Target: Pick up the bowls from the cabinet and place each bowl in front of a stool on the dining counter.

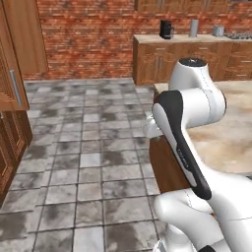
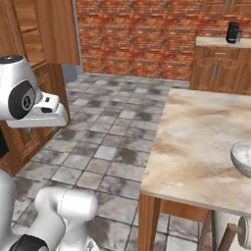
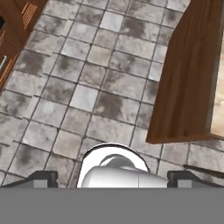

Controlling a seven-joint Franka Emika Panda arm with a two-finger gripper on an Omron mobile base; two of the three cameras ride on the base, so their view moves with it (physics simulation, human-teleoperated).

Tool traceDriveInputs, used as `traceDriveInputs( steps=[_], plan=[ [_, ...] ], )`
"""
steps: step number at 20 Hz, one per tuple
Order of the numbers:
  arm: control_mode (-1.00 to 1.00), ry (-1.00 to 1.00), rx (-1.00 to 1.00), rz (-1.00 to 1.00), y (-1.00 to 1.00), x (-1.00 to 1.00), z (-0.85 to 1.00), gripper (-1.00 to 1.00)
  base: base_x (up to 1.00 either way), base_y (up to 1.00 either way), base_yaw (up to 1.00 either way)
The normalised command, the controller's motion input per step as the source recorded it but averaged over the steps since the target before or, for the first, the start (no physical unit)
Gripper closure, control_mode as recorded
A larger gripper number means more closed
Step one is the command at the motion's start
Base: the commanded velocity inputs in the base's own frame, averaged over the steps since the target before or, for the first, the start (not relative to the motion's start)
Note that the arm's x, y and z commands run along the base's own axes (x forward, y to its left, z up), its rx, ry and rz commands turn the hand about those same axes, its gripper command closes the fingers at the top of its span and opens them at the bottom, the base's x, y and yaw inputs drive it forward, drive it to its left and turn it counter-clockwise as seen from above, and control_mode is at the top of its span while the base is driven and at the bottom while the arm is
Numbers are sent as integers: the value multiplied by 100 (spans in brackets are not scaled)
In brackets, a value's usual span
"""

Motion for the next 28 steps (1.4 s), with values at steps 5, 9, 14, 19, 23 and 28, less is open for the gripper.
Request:
traceDriveInputs(
  steps=[5,9,14,19,23,28],
  plan=[
    [100,0,0,0,0,0,0,-100,100,-3,12],
    [100,0,0,0,0,0,0,-100,100,23,13],
    [100,0,0,0,0,0,0,-100,73,100,2],
    [100,0,0,0,0,0,0,-100,96,53,-2],
    [100,0,0,0,0,0,0,-100,100,-46,20],
    [100,0,0,0,0,0,0,-100,100,-24,60]
  ],
)
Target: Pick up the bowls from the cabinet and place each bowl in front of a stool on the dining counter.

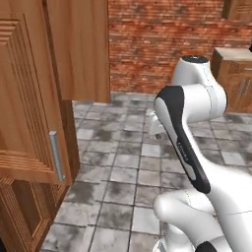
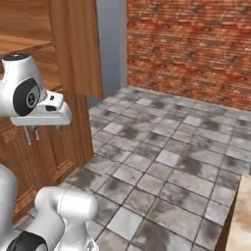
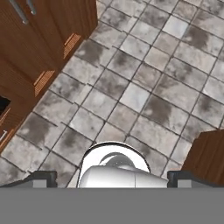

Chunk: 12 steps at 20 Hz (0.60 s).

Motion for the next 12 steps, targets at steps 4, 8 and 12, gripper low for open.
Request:
traceDriveInputs(
  steps=[4,8,12],
  plan=[
    [100,0,0,0,0,0,0,-100,90,-17,68],
    [100,0,0,0,0,0,0,-100,71,-43,63],
    [100,0,0,0,0,0,0,-100,77,-30,51]
  ],
)
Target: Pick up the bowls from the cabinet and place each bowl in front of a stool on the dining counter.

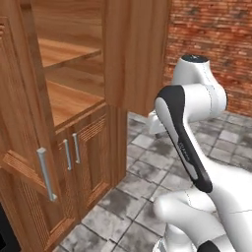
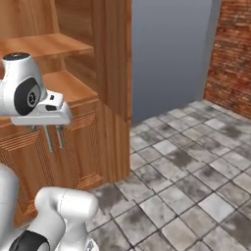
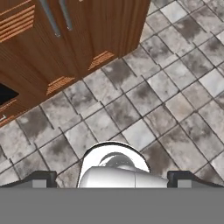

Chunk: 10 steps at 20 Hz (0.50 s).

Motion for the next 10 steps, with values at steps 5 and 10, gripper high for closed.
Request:
traceDriveInputs(
  steps=[5,10],
  plan=[
    [100,0,0,0,0,0,0,-100,73,-2,44],
    [100,0,0,0,0,0,0,-100,58,22,37]
  ],
)
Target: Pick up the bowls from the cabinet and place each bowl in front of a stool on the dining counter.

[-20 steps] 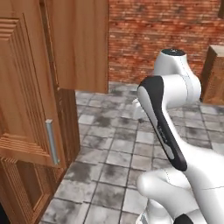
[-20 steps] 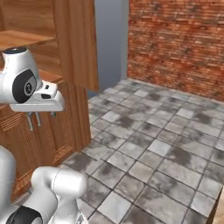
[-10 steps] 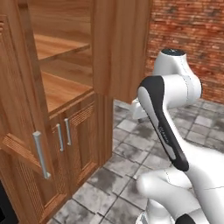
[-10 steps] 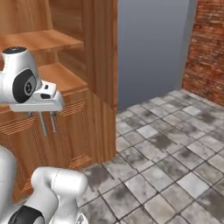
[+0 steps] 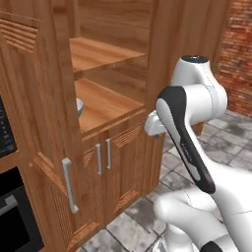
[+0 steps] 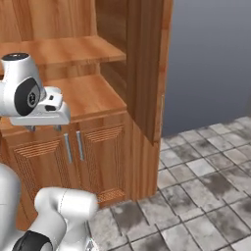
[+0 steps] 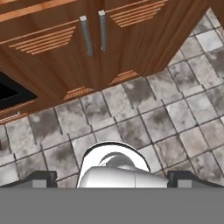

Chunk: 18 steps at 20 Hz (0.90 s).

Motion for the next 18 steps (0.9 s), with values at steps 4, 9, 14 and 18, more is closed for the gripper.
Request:
traceDriveInputs(
  steps=[4,9,14,18],
  plan=[
    [100,0,0,0,0,0,0,-100,41,44,28],
    [100,0,0,0,0,0,0,-100,49,4,28],
    [100,0,0,0,0,0,0,-100,45,-18,35],
    [100,0,0,0,0,0,0,-100,53,-24,34]
  ],
)
